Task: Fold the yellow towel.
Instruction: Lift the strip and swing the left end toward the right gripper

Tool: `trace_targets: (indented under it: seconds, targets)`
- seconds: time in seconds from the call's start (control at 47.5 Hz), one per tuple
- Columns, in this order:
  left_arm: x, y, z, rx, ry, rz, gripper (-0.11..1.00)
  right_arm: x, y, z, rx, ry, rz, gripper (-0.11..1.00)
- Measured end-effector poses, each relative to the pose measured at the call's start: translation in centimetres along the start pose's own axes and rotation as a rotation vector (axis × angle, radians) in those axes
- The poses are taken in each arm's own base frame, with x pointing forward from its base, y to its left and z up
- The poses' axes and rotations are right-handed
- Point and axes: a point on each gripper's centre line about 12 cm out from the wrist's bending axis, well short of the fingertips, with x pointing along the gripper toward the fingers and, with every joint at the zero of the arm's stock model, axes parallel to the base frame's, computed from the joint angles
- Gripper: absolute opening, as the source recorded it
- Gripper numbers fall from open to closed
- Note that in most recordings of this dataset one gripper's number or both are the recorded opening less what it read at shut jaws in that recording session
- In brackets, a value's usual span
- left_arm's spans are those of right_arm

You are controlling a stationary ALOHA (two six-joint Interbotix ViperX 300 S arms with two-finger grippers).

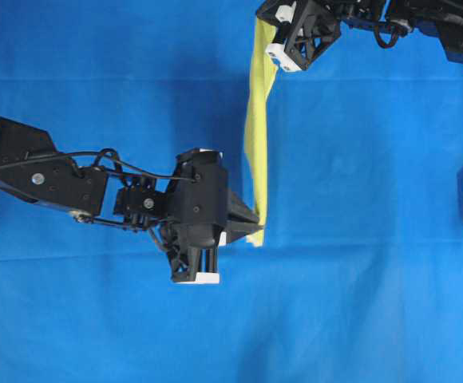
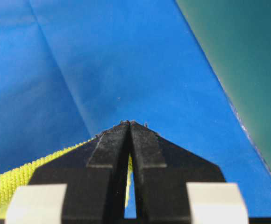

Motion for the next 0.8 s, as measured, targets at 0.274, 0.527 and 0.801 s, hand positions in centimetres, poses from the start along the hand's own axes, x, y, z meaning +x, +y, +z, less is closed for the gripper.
trace_targets:
  seconds: [0.274, 0.527, 0.801]
  targets:
    - [1.9, 0.0, 0.5, 0.0, -0.021, -0.001, 0.03, -1.2, -0.8, -2.0, 0.009, 0.029, -0.016, 0.0]
    - [7.0, -0.1, 2.1, 0.062, -0.061, 0.0, 0.03, -5.2, -2.6, -5.7, 0.039, 0.043, -0.056, 0.0]
    - [9.7, 0.6, 2.7, 0.111, -0.079, 0.014, 0.03, -7.0, -3.4, -7.5, 0.059, 0.05, -0.08, 0.0]
